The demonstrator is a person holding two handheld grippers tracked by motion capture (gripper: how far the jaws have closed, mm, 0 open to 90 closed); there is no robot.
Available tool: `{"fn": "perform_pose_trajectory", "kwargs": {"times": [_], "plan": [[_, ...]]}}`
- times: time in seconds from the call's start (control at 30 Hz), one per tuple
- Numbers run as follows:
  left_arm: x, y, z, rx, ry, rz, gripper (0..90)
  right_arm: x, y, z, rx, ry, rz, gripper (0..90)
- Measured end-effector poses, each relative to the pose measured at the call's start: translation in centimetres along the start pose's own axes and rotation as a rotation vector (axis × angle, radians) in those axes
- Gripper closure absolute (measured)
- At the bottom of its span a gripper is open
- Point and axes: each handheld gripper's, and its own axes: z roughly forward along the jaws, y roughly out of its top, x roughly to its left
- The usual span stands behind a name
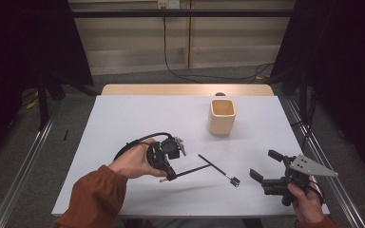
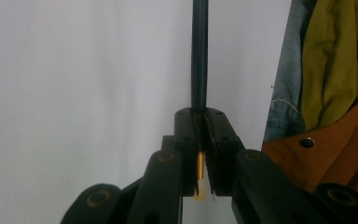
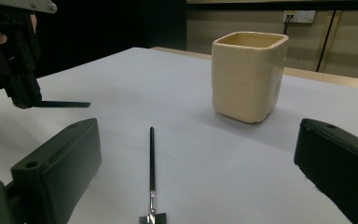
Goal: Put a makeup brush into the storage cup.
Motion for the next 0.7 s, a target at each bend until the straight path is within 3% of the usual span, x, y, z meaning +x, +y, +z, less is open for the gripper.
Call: {"fn": "perform_pose_trajectory", "kwargs": {"times": [0.53, 0.7], "plan": [[0.0, -0.4, 0.1, -0.021, 0.000, 0.006, 84.4, -0.1, 0.8, 0.1, -0.025, 0.021, -0.016, 0.0], [0.1, -0.3, 0.3, -0.008, -0.009, -0.002, 84.3, 0.0, 2.1, 0.2, -0.038, 0.088, -0.043, 0.0]]}}
